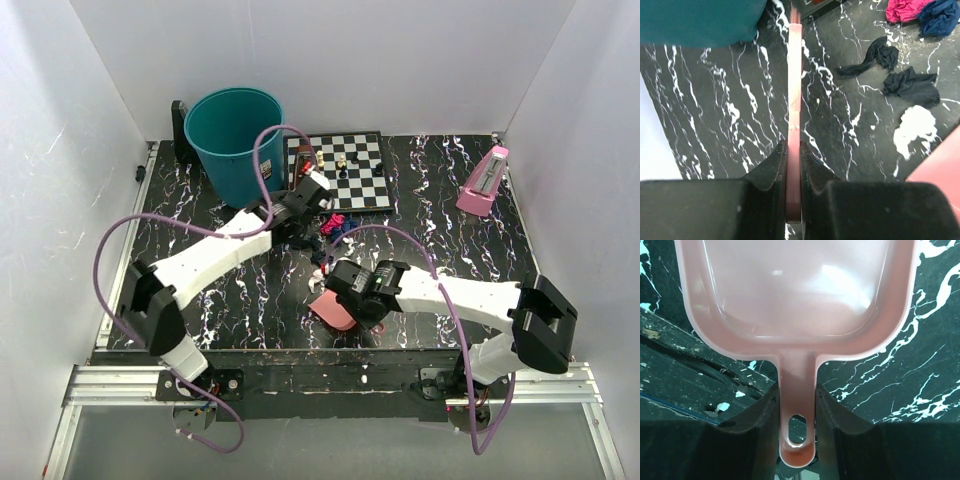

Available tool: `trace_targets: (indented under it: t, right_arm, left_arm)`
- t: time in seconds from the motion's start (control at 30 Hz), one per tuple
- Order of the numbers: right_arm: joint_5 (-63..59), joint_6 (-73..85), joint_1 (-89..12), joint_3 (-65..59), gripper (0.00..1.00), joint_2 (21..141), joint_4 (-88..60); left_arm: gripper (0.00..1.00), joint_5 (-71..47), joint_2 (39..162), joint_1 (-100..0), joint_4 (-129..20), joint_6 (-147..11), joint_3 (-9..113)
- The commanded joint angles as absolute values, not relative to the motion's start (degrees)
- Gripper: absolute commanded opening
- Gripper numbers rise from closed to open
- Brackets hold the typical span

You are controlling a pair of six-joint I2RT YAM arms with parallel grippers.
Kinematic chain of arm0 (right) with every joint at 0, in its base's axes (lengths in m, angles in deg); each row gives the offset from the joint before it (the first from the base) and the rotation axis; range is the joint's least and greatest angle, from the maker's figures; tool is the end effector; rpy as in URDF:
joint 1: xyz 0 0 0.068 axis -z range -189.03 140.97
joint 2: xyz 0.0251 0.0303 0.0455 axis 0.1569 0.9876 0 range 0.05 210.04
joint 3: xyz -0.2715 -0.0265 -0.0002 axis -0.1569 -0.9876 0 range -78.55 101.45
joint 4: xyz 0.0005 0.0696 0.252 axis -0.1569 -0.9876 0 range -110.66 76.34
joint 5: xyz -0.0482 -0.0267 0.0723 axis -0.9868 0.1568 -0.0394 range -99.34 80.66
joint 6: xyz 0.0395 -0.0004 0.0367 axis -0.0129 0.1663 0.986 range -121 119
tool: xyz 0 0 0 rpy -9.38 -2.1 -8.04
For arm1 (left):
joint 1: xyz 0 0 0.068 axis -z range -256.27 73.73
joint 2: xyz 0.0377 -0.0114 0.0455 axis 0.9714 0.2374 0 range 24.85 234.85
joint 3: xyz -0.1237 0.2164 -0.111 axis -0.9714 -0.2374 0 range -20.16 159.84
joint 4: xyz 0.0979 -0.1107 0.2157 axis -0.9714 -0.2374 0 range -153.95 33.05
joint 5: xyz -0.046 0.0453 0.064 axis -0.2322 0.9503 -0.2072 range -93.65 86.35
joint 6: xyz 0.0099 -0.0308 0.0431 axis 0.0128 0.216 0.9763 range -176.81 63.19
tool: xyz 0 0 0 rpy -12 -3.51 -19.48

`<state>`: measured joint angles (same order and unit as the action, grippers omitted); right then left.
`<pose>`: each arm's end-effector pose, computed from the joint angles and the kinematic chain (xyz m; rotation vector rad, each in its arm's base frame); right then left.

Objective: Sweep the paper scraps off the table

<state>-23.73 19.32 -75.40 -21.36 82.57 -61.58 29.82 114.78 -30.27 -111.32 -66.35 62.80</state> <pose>0.1140 0.2384 0.2209 -1.0318 2.5586 0.0256 0.2363 -0.2164 0.3164 0.5791 2.3523 0.3552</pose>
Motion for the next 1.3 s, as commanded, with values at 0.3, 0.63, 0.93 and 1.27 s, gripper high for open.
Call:
trace_targets:
  t: [0.3,0.63,0.93,1.27]
  right_arm:
    - [-20.76,20.71,-68.36,-20.63,0.01,81.69,-58.04]
    - [-19.71,18.78,-67.39,-21.86,0.01,83.27,-54.53]
    - [-22.96,18.87,-67.47,-23.18,0.01,86.00,-50.32]
    - [-28.41,19.40,-67.39,-27.05,0.01,83.80,-42.93]
  left_arm:
    - [0.00,20.44,137.43,-31.09,-108.10,-53.30,83.37]
    - [0.00,1.11,138.59,-29.60,-123.03,-53.90,89.70]
    - [0.00,-11.48,132.44,-29.34,-130.15,-59.35,91.99]
    - [0.00,-7.54,124.96,-29.51,-133.50,-64.27,91.82]
